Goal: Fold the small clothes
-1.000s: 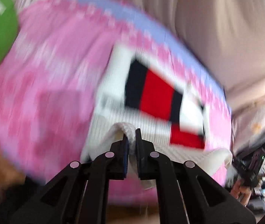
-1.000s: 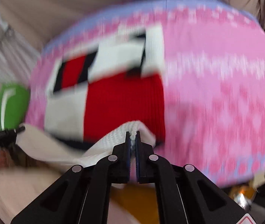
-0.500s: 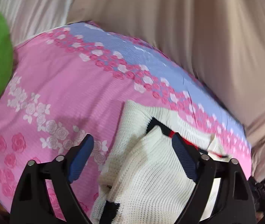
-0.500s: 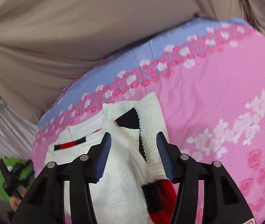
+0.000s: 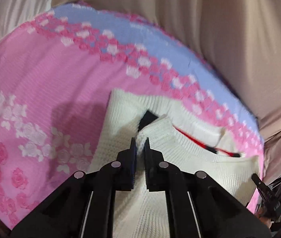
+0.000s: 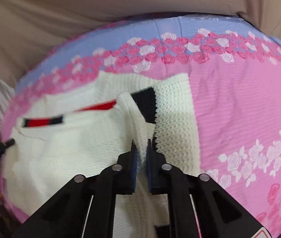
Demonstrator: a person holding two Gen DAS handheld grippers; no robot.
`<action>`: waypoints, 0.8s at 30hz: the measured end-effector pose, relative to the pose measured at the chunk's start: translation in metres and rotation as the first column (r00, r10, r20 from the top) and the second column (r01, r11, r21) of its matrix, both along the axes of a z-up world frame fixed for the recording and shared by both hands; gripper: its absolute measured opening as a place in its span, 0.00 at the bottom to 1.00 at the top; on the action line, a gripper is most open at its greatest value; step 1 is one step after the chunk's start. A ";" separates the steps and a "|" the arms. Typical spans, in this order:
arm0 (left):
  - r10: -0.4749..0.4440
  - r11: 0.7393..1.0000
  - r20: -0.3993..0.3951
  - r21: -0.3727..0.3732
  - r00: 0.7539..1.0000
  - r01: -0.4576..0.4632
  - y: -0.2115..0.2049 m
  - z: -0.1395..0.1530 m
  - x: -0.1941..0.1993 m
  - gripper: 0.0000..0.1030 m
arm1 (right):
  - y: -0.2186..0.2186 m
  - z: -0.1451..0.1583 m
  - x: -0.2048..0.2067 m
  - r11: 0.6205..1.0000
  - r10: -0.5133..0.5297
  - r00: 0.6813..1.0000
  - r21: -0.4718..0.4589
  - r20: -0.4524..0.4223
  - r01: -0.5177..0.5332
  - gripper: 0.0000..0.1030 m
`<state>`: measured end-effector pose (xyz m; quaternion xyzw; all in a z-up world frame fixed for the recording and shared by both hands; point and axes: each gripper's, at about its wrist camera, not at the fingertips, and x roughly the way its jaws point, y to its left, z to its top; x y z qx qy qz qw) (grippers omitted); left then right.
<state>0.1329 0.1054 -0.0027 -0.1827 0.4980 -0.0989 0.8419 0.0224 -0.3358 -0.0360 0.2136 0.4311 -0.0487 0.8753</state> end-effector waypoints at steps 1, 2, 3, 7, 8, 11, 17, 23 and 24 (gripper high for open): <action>0.011 1.000 0.020 -0.010 1.000 -0.010 0.006 0.014 -0.003 0.06 | -0.005 0.021 -0.014 0.999 -0.011 0.998 0.039 0.070 0.009 0.06; 0.021 1.000 0.038 -0.017 0.999 -0.020 0.010 0.025 -0.004 0.06 | -0.010 0.036 -0.023 0.998 -0.024 0.994 0.064 0.111 0.016 0.06; 0.031 0.999 0.063 -0.024 0.998 -0.030 0.014 0.036 -0.002 0.06 | -0.015 0.052 -0.032 0.997 -0.039 0.987 0.077 0.156 0.027 0.06; 0.035 0.999 0.098 -0.031 0.995 -0.033 0.006 0.052 0.033 0.05 | -0.040 0.089 -0.026 0.992 -0.091 0.965 0.103 0.246 0.067 0.06; 0.026 0.999 0.105 0.027 0.994 -0.029 -0.004 0.048 0.046 0.04 | -0.045 0.088 -0.014 0.992 -0.103 0.964 0.097 0.244 0.082 0.06; 0.026 0.996 0.050 0.088 0.998 -0.030 -0.016 0.023 0.076 0.00 | -0.059 0.064 0.028 0.987 -0.148 0.974 0.079 0.169 0.137 0.05; 0.151 0.978 -0.076 0.157 0.986 -0.138 0.007 -0.037 0.104 0.00 | -0.097 -0.026 0.071 0.957 -0.249 0.965 0.135 -0.079 0.257 0.06; 0.009 1.000 -0.094 -0.006 0.996 -0.009 -0.014 -0.036 0.086 0.23 | -0.065 -0.031 0.085 0.990 -0.138 0.985 0.000 -0.102 0.139 0.09; -0.018 1.000 -0.105 -0.012 0.994 0.016 -0.022 -0.038 0.087 0.32 | -0.062 -0.029 0.085 0.991 -0.131 0.986 -0.001 -0.100 0.132 0.09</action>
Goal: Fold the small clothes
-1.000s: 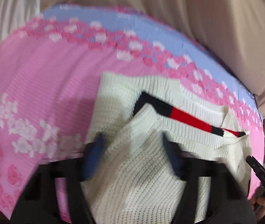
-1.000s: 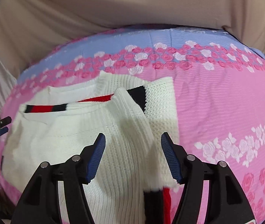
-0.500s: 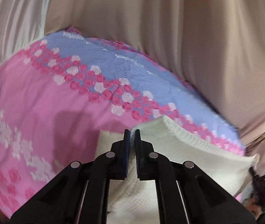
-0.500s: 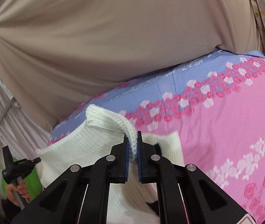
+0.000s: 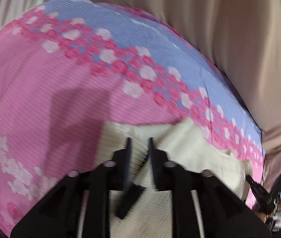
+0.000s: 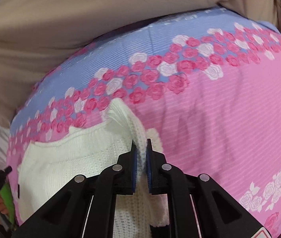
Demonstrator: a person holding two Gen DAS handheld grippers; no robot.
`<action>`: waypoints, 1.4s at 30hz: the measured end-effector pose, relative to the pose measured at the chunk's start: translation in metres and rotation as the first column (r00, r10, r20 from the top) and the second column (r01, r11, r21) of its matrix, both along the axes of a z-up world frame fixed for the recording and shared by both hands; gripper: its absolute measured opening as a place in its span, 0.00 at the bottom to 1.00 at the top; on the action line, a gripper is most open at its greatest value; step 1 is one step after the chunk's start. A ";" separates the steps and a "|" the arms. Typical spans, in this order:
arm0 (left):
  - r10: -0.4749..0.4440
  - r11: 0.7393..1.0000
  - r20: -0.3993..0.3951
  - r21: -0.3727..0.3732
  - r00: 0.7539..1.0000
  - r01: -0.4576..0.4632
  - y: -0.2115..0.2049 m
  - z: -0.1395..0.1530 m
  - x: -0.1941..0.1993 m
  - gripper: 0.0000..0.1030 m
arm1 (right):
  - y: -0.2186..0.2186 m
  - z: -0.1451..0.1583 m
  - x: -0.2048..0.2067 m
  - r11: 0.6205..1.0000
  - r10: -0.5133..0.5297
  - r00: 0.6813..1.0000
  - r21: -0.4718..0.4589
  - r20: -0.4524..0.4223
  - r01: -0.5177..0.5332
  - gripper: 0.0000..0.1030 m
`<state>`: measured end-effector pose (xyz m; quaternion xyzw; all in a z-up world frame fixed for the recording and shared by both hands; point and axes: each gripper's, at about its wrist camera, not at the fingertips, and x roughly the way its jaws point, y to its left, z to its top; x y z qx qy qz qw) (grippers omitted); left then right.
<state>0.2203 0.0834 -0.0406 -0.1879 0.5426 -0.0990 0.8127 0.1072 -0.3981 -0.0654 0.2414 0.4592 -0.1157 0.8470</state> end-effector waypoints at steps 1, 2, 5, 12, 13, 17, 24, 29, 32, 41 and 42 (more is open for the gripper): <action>-0.021 1.000 -0.007 0.004 1.000 0.021 -0.009 -0.002 0.002 0.45 | 0.001 0.001 0.001 1.000 0.002 1.000 0.016 0.005 -0.002 0.12; -0.037 0.999 -0.008 0.012 0.999 0.037 -0.017 -0.005 0.004 0.46 | 0.001 0.002 0.000 0.999 -0.003 1.000 0.040 0.009 0.002 0.14; -0.106 0.992 -0.049 0.063 0.993 0.109 -0.046 -0.022 0.016 0.46 | 0.000 0.005 -0.001 0.995 -0.025 0.999 0.093 0.021 0.022 0.16; -0.126 0.992 0.041 0.018 0.991 0.125 -0.034 0.014 0.002 0.05 | 0.005 0.013 -0.001 0.996 -0.017 1.000 0.091 0.018 0.015 0.08; -0.104 0.995 0.066 0.004 0.992 0.104 -0.024 0.025 -0.002 0.05 | 0.007 0.022 -0.004 0.997 -0.008 0.999 0.082 0.050 0.003 0.08; -0.001 0.999 0.046 0.033 0.999 -0.001 0.014 0.027 0.002 0.06 | 0.015 0.067 -0.018 0.998 0.009 0.980 0.064 0.198 -0.022 0.08; -0.023 0.973 -0.012 0.228 1.000 0.025 -0.013 -0.022 0.014 0.08 | 0.005 -0.019 0.037 0.999 0.017 0.996 0.033 -0.087 -0.014 0.08; -0.051 0.974 0.063 0.222 0.997 0.036 -0.005 0.016 -0.022 0.18 | 0.016 0.035 -0.007 0.999 -0.008 0.998 -0.037 0.070 0.011 0.33; -0.069 0.976 0.066 0.213 0.995 0.053 0.003 0.022 -0.063 0.38 | 0.028 0.042 -0.059 0.998 0.007 0.995 -0.069 0.095 0.000 0.53; 0.180 0.984 -0.126 0.014 0.976 -0.179 0.038 -0.045 -0.159 0.49 | 0.037 -0.045 -0.172 0.969 -0.100 0.992 0.219 -0.080 0.115 0.55; 0.166 0.986 -0.119 -0.005 0.979 -0.168 0.035 -0.043 -0.156 0.49 | 0.037 -0.049 -0.172 0.961 -0.107 0.991 0.247 -0.075 0.123 0.55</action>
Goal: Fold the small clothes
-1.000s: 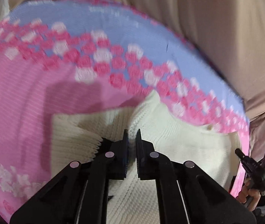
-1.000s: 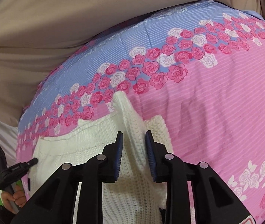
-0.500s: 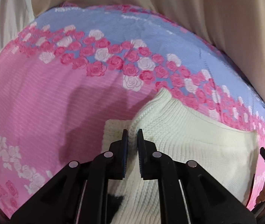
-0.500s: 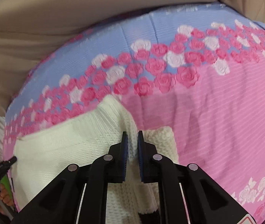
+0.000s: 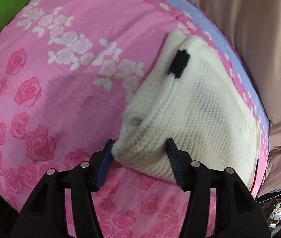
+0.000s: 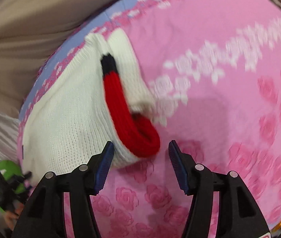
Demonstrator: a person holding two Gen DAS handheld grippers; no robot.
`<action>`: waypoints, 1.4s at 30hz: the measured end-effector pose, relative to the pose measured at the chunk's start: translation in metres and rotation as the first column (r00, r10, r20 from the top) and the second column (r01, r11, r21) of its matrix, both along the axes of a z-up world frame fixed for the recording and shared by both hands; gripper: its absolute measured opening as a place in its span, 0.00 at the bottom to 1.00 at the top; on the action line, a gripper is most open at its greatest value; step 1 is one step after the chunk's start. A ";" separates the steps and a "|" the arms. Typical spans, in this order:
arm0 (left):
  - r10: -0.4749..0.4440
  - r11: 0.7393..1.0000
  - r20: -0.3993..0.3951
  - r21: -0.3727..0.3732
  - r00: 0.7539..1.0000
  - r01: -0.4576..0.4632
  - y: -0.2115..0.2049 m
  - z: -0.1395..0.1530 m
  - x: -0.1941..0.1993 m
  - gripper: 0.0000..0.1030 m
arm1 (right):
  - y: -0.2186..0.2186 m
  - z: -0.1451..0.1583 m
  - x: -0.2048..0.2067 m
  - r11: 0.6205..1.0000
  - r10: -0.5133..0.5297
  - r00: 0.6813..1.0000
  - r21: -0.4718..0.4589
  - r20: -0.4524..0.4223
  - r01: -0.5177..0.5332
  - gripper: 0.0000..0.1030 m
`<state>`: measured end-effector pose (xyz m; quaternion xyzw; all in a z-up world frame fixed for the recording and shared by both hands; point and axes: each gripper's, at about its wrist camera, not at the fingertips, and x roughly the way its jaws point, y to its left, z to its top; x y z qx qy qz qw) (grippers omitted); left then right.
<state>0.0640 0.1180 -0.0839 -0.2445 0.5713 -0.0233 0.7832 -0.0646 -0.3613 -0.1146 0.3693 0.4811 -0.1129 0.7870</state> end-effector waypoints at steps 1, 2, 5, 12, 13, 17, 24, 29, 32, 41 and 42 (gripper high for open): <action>-0.009 1.000 -0.007 -0.005 1.000 0.009 -0.002 0.001 0.003 0.40 | 0.002 0.001 0.001 1.000 -0.006 1.000 -0.002 0.010 0.006 0.57; -0.017 1.000 -0.015 -0.018 1.000 0.016 -0.005 0.003 0.007 0.26 | 0.003 0.002 0.007 1.000 0.007 1.000 0.000 0.028 -0.007 0.53; -0.028 0.999 -0.019 -0.041 0.999 0.027 -0.005 0.015 0.008 0.18 | 0.005 0.012 0.021 1.000 0.018 1.000 -0.021 0.019 -0.017 0.14; -0.138 0.990 -0.107 -0.007 0.985 0.138 0.021 0.028 -0.047 0.16 | 0.003 0.066 -0.027 0.986 0.065 0.998 -0.153 0.000 -0.064 0.11; -0.150 0.988 -0.137 0.001 0.979 0.152 0.022 0.021 -0.055 0.16 | 0.003 0.063 -0.039 0.984 0.068 0.997 -0.162 -0.035 -0.073 0.11; -0.156 0.988 -0.236 -0.032 0.959 0.153 0.027 -0.007 -0.078 0.19 | 0.006 0.017 -0.084 0.989 0.077 0.979 -0.109 -0.190 -0.099 0.12; -0.192 0.977 0.032 0.103 0.981 0.188 0.013 0.076 -0.038 0.51 | -0.003 0.062 -0.070 0.966 0.042 0.995 -0.252 -0.093 -0.065 0.29; -0.233 0.963 0.075 0.154 0.970 0.220 -0.031 0.063 0.017 0.51 | -0.004 0.059 0.007 0.953 0.119 0.992 -0.276 -0.044 -0.126 0.48; -0.260 0.937 0.011 0.245 0.966 0.249 -0.049 0.030 0.032 0.15 | 0.002 0.026 0.042 0.959 0.149 0.985 -0.231 -0.085 -0.165 0.34; -0.239 0.942 -0.007 0.241 0.971 0.234 -0.041 0.019 0.038 0.11 | -0.032 0.018 0.041 0.967 0.102 0.990 -0.225 -0.097 -0.121 0.07; -0.237 0.943 -0.005 0.240 0.972 0.231 -0.042 0.024 0.037 0.12 | -0.033 0.023 0.039 0.968 0.091 0.992 -0.227 -0.088 -0.109 0.08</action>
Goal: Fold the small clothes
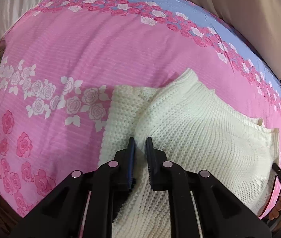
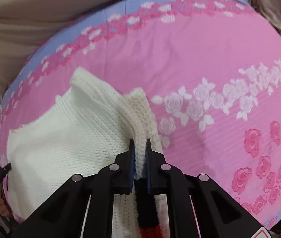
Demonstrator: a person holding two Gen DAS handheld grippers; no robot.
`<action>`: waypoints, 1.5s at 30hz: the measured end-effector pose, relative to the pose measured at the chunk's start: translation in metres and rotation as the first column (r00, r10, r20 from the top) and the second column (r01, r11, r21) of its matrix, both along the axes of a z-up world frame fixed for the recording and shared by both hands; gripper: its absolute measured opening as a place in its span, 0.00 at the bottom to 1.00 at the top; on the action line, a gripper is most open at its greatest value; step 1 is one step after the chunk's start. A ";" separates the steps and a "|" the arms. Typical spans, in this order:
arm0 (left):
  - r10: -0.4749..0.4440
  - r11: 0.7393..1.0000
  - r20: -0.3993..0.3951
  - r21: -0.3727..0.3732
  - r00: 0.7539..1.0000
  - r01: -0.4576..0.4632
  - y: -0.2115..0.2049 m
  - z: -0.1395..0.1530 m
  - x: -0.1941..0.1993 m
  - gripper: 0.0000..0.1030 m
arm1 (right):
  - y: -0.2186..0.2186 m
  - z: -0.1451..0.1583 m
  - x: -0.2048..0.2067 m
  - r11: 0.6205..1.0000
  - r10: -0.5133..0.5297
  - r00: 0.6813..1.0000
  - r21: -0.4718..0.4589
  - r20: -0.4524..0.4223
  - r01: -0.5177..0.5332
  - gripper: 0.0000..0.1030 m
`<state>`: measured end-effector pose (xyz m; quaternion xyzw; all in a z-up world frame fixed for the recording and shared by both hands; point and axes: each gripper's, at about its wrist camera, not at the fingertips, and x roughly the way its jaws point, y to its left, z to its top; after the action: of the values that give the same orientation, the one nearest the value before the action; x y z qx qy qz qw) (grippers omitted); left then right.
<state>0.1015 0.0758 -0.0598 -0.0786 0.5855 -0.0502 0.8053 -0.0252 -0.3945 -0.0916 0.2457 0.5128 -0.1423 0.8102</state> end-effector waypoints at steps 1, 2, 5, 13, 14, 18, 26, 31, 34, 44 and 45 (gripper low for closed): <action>0.007 1.000 0.007 -0.008 1.000 -0.006 -0.001 0.007 -0.002 0.13 | 0.002 0.011 -0.002 1.000 -0.013 1.000 -0.004 0.007 0.013 0.11; 0.009 1.000 0.025 -0.020 1.000 -0.009 -0.001 0.017 -0.007 0.13 | 0.010 0.032 -0.008 0.999 -0.026 0.999 -0.039 0.045 0.028 0.13; -0.010 1.000 0.082 -0.015 0.997 0.011 -0.013 0.035 -0.015 0.13 | 0.047 0.070 -0.012 0.993 0.072 0.990 -0.102 0.120 -0.060 0.19; -0.040 0.998 0.035 0.054 0.999 0.038 -0.029 0.006 -0.011 0.14 | 0.151 0.013 0.036 0.938 0.323 0.945 -0.116 -0.061 -0.328 0.10; -0.038 0.998 0.037 0.047 0.999 0.037 -0.026 0.008 -0.012 0.14 | 0.155 0.028 0.035 0.938 0.331 0.943 -0.096 -0.025 -0.332 0.08; 0.001 1.000 0.023 0.028 1.000 -0.002 -0.013 0.001 -0.016 0.14 | 0.182 0.048 0.042 0.916 0.393 0.919 -0.099 0.028 -0.388 0.08; 0.055 0.998 0.023 -0.021 0.998 -0.055 0.009 -0.002 -0.017 0.14 | 0.211 0.040 0.063 0.893 0.443 0.897 -0.090 0.008 -0.441 0.08; 0.075 0.996 0.048 -0.057 0.996 -0.072 0.024 0.023 -0.030 0.39 | 0.251 0.004 0.090 0.835 0.532 0.841 -0.104 -0.101 -0.541 0.07; 0.120 0.989 0.067 -0.092 0.990 -0.114 0.049 0.033 -0.054 0.61 | 0.255 0.027 0.090 0.845 0.525 0.850 -0.089 -0.044 -0.527 0.08; 0.283 0.880 -0.155 -0.352 0.947 -0.320 0.081 -0.033 -0.098 0.41 | 0.257 0.002 0.075 0.854 0.519 0.852 -0.010 -0.064 -0.520 0.07; 0.271 0.869 -0.161 -0.384 0.949 -0.313 0.082 -0.033 -0.097 0.32 | 0.256 0.002 0.073 0.854 0.519 0.853 -0.009 -0.057 -0.520 0.07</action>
<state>0.0042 0.1574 -0.0923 -0.3335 0.5837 -0.0435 0.7390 0.0483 -0.1384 -0.0899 0.0846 0.5794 0.0689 0.8077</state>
